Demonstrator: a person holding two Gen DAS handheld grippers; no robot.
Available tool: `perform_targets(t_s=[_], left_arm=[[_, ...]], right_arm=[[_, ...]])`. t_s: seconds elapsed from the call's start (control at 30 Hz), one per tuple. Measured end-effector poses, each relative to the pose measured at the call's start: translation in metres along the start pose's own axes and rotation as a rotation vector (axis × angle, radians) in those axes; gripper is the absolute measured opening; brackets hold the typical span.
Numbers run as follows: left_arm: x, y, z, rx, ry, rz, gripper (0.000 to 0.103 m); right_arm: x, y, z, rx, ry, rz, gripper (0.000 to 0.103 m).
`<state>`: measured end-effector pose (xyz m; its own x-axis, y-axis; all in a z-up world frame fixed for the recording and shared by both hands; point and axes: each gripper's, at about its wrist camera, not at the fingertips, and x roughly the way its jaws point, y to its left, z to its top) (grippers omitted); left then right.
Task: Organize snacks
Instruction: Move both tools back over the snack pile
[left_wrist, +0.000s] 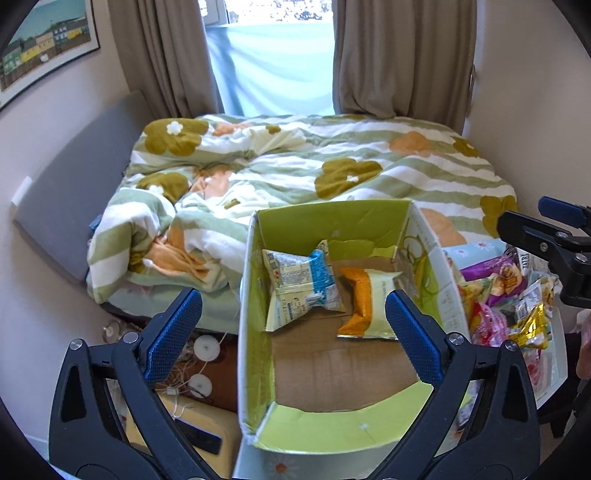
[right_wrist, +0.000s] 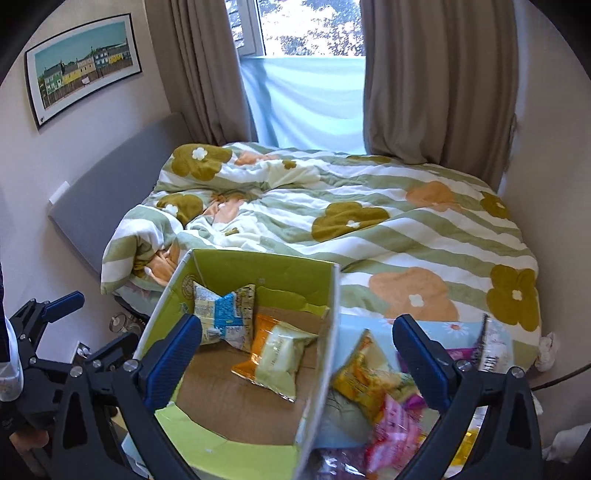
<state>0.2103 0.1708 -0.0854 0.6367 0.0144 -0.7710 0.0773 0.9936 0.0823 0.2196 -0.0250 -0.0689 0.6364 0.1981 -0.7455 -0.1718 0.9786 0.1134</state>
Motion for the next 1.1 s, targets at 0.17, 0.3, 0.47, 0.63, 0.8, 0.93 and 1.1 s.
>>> perform_targets(t_s=[0.17, 0.3, 0.47, 0.63, 0.8, 0.93, 1.1], left_arm=[[-0.031, -0.039, -0.011, -0.003, -0.035, 0.005, 0.099], [-0.05, -0.077, -0.023, -0.002, -0.036, -0.035, 0.099], [-0.064, -0.129, -0.041, 0.018, -0.024, -0.059, 0.099], [-0.07, -0.179, -0.068, 0.009, 0.008, -0.071, 0.099], [-0.059, -0.21, -0.102, -0.025, 0.073, -0.071, 0.099], [-0.045, -0.226, -0.131, -0.06, 0.135, -0.059, 0.099], [-0.025, -0.237, -0.149, -0.086, 0.175, -0.028, 0.099]], right_arm=[[-0.049, -0.042, -0.02, 0.024, -0.03, -0.018, 0.103], [-0.077, -0.077, -0.039, 0.045, -0.045, -0.034, 0.103], [-0.108, -0.123, -0.067, 0.078, -0.052, -0.066, 0.103], [-0.123, -0.158, -0.101, 0.101, -0.03, -0.074, 0.103], [-0.123, -0.186, -0.14, 0.11, 0.022, -0.063, 0.103], [-0.116, -0.202, -0.167, 0.11, 0.064, -0.047, 0.103], [-0.099, -0.213, -0.199, 0.101, 0.121, -0.014, 0.103]])
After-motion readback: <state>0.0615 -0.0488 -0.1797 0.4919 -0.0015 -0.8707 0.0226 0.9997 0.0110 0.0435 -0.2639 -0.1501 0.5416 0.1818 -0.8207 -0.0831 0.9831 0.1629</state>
